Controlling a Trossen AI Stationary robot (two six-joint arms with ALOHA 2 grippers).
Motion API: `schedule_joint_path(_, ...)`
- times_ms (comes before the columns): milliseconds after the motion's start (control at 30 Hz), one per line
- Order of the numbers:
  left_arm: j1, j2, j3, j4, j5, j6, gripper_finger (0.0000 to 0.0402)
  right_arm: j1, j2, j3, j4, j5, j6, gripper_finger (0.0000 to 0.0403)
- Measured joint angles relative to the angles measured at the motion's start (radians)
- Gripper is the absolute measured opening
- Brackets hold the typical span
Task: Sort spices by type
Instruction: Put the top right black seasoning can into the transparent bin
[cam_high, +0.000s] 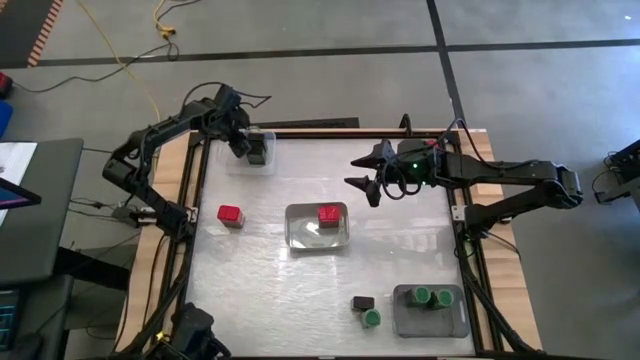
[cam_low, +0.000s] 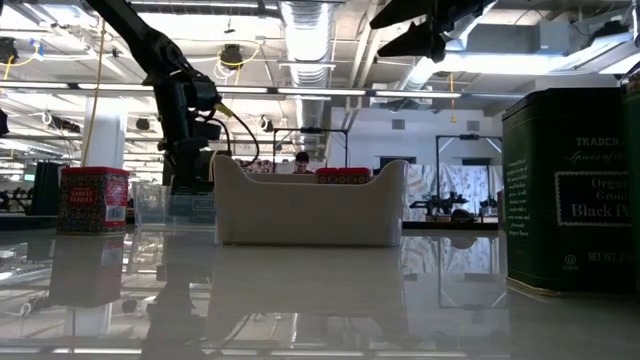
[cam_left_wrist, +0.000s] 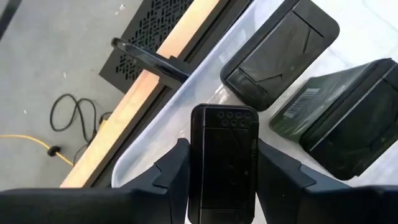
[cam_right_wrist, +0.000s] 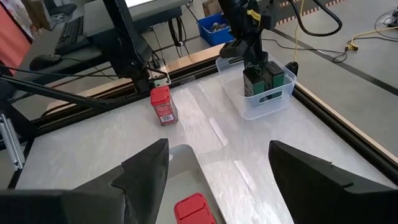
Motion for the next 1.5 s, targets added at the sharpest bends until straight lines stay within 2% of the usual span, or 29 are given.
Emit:
schedule_joint_path(200,0.000,0.000,0.000,-0.015,-0.013,0.045,0.0151,0.000,0.000,0.000,0.000,0.000,0.000,0.0303)
schedule_joint_path(867,0.002,0.000,0.000,-0.012,-0.015,0.058,0.0155,0.003,0.000,0.000,0.000,0.000,0.026,0.0303)
schedule_joint_path(1267,0.025,0.000,0.000,-0.008,-0.017,0.061,0.0211,0.003,0.000,0.000,0.000,0.000,0.050,0.0303)
schedule_joint_path(1500,0.025,-0.028,0.000,0.026,-0.070,0.035,0.0217,0.002,0.000,0.000,0.000,0.000,0.052,0.0303)
